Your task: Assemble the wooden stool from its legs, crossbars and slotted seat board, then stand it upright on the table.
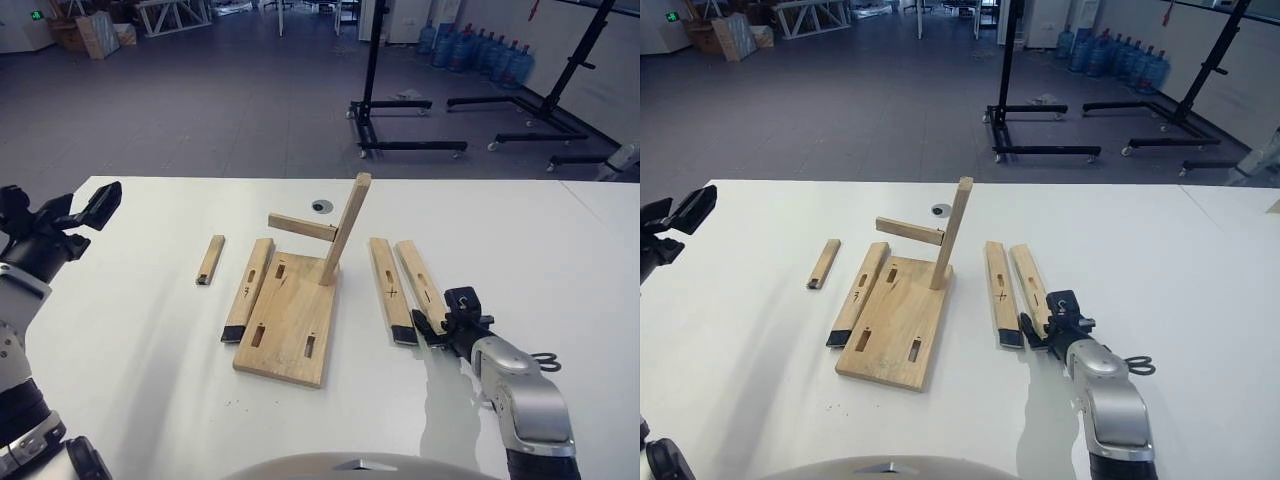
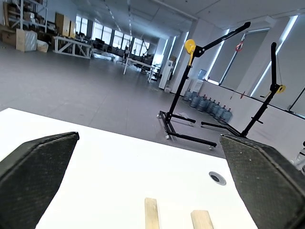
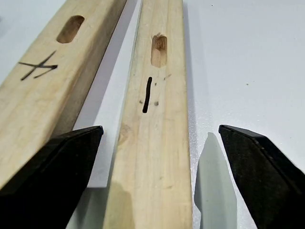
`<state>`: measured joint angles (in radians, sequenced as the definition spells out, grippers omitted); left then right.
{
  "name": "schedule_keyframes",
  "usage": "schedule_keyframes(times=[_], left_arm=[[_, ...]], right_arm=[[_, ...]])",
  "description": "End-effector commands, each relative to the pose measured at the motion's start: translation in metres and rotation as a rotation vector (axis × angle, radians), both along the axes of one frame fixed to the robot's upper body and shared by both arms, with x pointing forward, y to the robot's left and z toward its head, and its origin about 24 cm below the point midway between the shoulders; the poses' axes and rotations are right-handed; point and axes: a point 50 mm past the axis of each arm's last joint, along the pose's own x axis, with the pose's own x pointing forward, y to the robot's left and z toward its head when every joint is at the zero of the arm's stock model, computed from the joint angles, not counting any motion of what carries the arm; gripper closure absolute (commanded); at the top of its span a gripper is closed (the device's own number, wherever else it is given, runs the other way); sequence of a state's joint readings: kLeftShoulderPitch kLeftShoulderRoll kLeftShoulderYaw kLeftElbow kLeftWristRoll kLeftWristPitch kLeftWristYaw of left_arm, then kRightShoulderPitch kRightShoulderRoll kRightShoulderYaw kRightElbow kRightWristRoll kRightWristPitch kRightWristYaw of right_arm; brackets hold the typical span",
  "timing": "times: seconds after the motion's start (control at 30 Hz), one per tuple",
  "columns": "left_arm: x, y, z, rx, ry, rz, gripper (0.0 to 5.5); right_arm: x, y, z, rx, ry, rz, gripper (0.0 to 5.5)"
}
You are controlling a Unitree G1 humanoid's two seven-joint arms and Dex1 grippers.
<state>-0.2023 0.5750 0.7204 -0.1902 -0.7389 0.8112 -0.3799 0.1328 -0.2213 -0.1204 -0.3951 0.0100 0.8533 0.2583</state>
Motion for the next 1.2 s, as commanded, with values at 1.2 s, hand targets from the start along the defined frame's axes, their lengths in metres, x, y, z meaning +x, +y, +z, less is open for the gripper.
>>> schedule_keyframes(times=[1.2], left_arm=[[0.041,-0.137,0.073,-0.438,-0.337,-0.939,0.1]], right_arm=[[0.067,0.075,0.197,0.71,-0.567,0.929,3.49]])
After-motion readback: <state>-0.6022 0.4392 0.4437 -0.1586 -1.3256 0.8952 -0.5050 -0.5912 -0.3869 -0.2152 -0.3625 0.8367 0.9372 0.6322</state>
